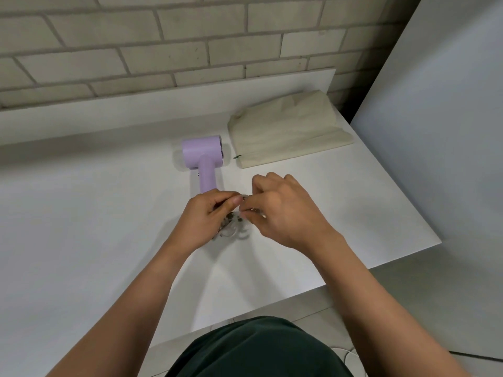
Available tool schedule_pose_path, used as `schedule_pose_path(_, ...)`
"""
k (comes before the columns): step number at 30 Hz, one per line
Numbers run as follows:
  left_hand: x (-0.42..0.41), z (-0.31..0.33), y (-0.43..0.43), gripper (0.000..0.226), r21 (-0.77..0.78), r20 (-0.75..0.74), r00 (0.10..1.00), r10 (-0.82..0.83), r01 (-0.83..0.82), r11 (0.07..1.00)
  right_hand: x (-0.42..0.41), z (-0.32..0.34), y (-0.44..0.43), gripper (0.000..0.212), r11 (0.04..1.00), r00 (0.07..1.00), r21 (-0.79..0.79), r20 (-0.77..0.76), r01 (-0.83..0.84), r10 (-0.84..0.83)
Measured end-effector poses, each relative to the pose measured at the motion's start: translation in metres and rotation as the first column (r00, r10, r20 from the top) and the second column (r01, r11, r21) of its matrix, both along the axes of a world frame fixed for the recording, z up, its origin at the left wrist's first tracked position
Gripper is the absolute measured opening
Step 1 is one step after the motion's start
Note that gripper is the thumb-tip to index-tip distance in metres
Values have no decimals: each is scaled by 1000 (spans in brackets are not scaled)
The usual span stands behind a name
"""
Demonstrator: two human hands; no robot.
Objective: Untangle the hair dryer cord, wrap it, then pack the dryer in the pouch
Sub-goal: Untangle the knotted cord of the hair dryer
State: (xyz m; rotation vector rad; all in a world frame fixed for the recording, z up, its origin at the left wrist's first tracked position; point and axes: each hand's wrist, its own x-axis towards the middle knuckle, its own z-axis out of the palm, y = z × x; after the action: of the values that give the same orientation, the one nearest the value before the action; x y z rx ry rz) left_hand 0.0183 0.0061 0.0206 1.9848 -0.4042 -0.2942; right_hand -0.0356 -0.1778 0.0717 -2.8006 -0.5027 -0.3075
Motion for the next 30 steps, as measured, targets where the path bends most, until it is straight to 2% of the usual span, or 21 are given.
schedule_pose_path(4,3,3,-3,19,-26,39,998,59,-58,998,3,-3,2,9,997,992,-64,122,35,-27)
schedule_pose_path(6,5,0,1,19,-17,52,995,89,-88,996,3,1,-5,10,994,976,12,188,111,-111)
schedule_pose_path(8,7,-4,6,18,0,33,994,101,-101,995,3,9,-13,13,971,956,162,207,175,-207)
schedule_pose_path(12,5,-12,10,15,24,-20,995,102,-102,994,6,16,-27,12,890,955,412,122,198,-269)
schedule_pose_path(14,2,-11,7,19,19,-26,995,95,-95,995,8,15,-30,10,862,957,465,92,202,-274)
schedule_pose_path(19,-4,-2,1,23,-32,-159,986,58,-64,997,6,14,-28,9,823,958,528,60,209,-282)
schedule_pose_path(22,-6,-2,2,24,-35,-144,990,6,-12,999,1,17,-26,12,786,955,563,-26,257,-294)
schedule_pose_path(27,-8,-6,8,28,-50,-78,997,-23,19,999,-4,24,-32,15,647,933,697,-89,309,-349)
schedule_pose_path(30,-5,-12,11,39,42,-25,990,-138,139,989,-8,26,-39,16,577,911,746,-95,332,-401)
